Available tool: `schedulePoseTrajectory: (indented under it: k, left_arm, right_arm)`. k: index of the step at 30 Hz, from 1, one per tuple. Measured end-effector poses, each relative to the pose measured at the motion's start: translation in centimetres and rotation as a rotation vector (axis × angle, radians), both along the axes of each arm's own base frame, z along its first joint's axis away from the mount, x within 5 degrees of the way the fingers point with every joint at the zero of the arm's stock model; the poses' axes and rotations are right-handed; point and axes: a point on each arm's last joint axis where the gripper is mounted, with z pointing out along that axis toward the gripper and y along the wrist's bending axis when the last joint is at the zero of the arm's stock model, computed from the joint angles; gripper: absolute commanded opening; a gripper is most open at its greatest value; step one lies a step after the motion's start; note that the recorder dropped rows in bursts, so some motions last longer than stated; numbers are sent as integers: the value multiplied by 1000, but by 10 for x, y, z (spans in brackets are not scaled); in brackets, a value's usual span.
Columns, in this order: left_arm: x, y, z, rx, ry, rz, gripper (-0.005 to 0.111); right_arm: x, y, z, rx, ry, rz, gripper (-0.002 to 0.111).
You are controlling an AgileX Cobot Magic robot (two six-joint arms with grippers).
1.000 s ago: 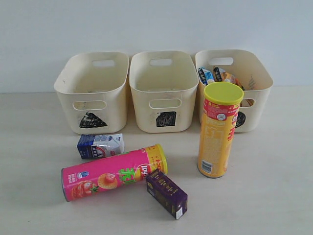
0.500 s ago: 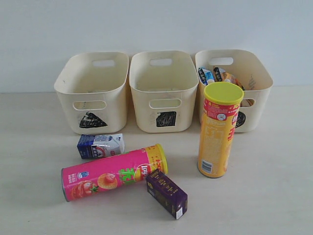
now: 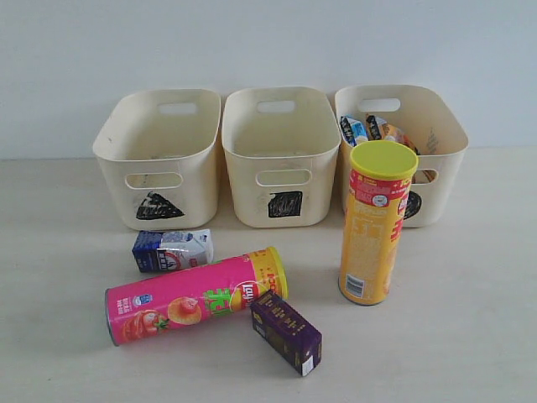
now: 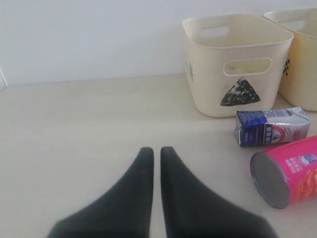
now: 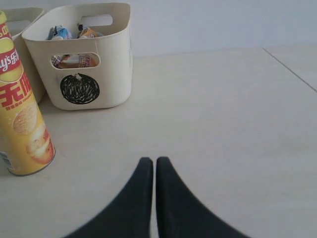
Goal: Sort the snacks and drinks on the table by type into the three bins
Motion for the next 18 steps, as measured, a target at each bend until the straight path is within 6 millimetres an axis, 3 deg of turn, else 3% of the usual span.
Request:
schedulePoseTrajectory:
  k: [5,18]
  left_arm:
    - [1,-1,11,-32,-126,-4,4]
    - [-3,0,48,-367,-492,-18,4]
  right_arm:
    - [0,0,0,0,0,0,0]
    - [0,0,0,0,2,0,0]
